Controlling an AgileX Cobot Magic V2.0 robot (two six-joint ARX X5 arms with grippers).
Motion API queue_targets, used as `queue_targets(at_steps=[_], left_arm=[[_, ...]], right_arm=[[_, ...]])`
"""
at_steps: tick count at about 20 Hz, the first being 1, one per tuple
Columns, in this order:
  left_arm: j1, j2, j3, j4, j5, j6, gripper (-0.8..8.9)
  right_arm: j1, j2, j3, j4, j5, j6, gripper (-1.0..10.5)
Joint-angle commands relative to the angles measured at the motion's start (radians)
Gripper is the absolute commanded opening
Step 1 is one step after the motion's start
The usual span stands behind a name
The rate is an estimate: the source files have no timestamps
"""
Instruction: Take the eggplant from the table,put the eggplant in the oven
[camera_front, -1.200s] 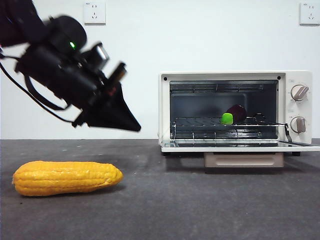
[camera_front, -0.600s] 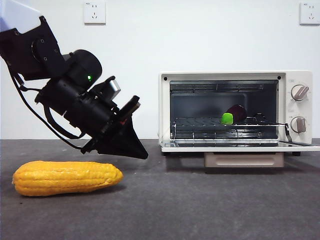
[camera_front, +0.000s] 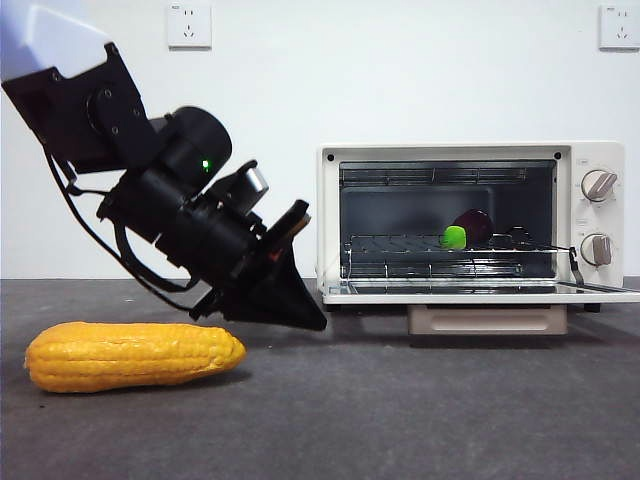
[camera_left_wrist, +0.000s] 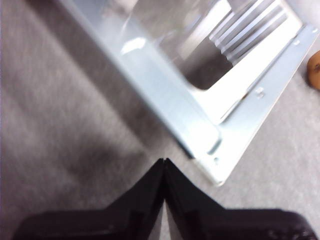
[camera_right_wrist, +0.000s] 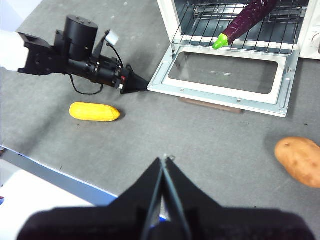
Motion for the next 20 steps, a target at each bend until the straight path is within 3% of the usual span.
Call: queue_targets(at_steps=[1,14,20], left_arm=[[-0.006,0.02,-0.002,0.01,0.01,-0.012,-0.08],[0.0,0.02,0.003,0.243,0.112,-0.217,-0.08],[0.006,0.02,0.08,0.247,0.112,-0.246,-0.08]], right_arm=[[0.002,-0.004,-0.002,-0.023,-0.004,-0.004,-0.1],[0.002,-0.004,-0.002,-0.023,-0.004,-0.007,-0.1],[0.002,-0.004,-0.002,-0.023,-0.003,-0.008,-0.1]])
